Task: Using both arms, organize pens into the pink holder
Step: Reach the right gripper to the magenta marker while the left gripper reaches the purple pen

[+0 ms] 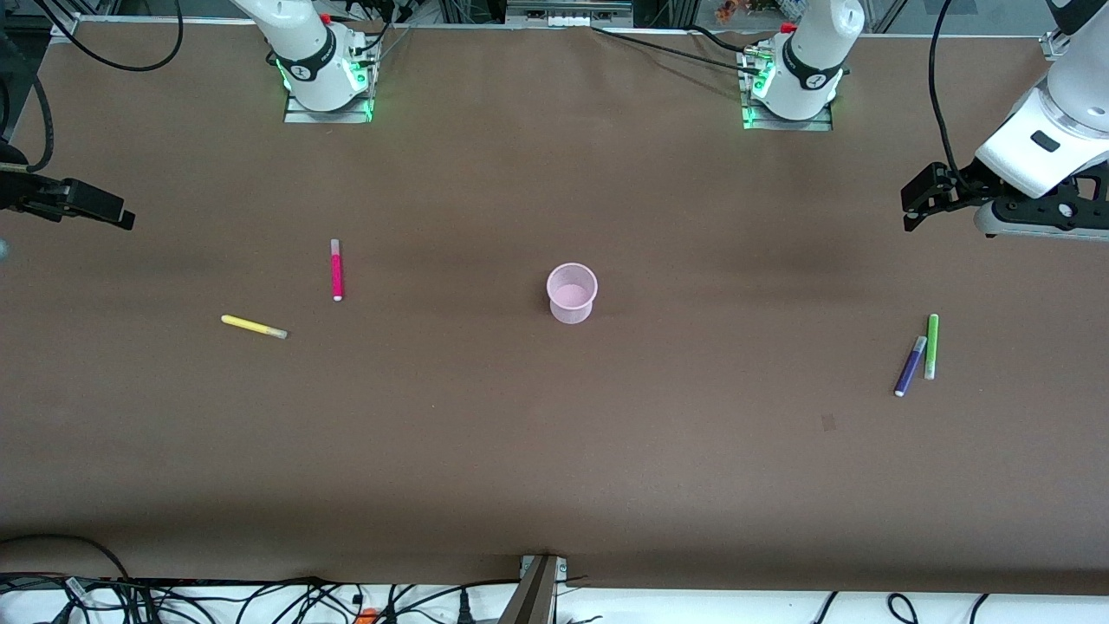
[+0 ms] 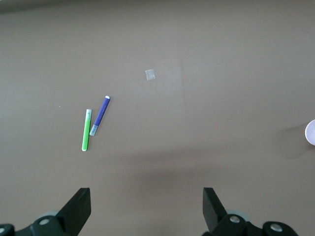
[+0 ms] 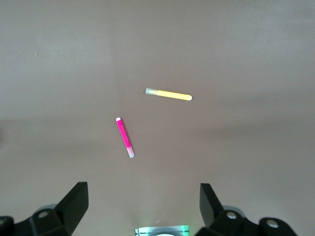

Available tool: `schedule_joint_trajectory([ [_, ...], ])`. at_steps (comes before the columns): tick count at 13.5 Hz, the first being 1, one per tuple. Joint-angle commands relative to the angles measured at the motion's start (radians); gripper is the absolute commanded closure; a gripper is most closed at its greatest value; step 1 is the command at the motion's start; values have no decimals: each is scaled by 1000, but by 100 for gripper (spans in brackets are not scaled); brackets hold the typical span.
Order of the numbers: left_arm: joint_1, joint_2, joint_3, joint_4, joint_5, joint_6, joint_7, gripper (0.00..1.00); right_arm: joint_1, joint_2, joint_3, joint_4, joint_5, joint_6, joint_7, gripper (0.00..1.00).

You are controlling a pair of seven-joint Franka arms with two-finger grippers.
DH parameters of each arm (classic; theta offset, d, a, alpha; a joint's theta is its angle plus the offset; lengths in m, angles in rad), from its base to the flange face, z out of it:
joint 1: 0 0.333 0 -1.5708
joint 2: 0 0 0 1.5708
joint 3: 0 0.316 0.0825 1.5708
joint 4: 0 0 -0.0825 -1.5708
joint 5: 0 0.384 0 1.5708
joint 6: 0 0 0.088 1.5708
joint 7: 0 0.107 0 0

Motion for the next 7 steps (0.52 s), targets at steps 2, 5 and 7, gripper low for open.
schedule_joint_trajectory([
  [2,7,-5,0,17,20,-24,4,0,1,3,-1,5,10,-7,-22,0],
  [5,7,-5,0,18,20,-24,9,0,-5,18,-6,25,10,11,-25,0],
  [7,7,-2,0,17,20,-25,6,0,-2,26,-7,24,2,25,-33,0],
])
